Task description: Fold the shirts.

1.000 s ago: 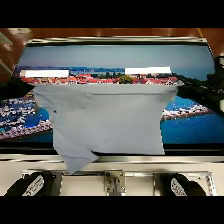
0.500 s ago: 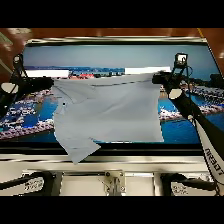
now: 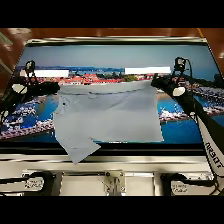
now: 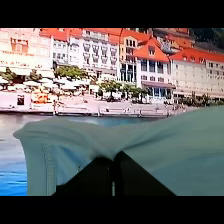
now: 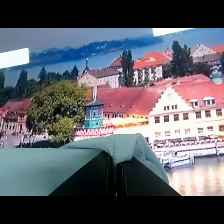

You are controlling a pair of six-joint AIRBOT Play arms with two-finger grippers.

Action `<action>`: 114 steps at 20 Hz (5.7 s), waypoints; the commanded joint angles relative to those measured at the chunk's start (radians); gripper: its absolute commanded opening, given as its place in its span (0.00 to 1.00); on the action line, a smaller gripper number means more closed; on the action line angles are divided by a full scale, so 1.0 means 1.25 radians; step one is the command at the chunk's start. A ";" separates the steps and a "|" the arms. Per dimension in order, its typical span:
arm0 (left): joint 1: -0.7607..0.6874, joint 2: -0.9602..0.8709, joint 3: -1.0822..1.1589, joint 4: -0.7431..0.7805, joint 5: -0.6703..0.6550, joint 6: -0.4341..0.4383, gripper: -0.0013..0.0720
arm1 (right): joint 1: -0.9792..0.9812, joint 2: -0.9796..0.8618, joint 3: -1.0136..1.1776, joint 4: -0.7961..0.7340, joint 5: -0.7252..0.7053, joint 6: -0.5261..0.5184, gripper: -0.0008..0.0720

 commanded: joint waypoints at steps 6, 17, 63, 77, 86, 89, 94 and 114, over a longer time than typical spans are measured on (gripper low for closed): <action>-0.001 -0.023 0.016 0.128 -0.348 -0.026 0.07 | -0.081 0.016 0.001 -0.264 0.423 0.205 0.08; 0.016 -0.066 0.016 0.260 -0.349 -0.159 0.07 | -0.076 -0.023 -0.001 -0.392 0.454 0.340 0.08; 0.139 0.112 -0.536 -0.100 -0.536 0.045 0.07 | -0.251 0.194 -0.204 -0.353 0.924 0.321 0.94; 0.139 0.196 -0.536 -0.106 -0.538 0.069 0.07 | -0.249 0.194 -0.385 -0.203 0.668 0.376 0.94; 0.139 0.209 -0.494 -0.121 -0.527 0.081 0.07 | -0.250 0.163 -0.349 -0.135 0.733 0.261 0.09; 0.139 0.249 -0.392 -0.121 -0.526 0.081 0.07 | -0.249 0.203 -0.267 -0.135 0.784 0.182 0.09; 0.139 0.258 -0.221 -0.121 -0.498 0.060 0.06 | -0.184 0.221 -0.178 -0.160 0.673 0.186 0.09; 0.161 -0.137 0.019 -0.229 -0.373 0.044 0.07 | -0.075 -0.109 0.100 -0.287 0.425 0.334 0.11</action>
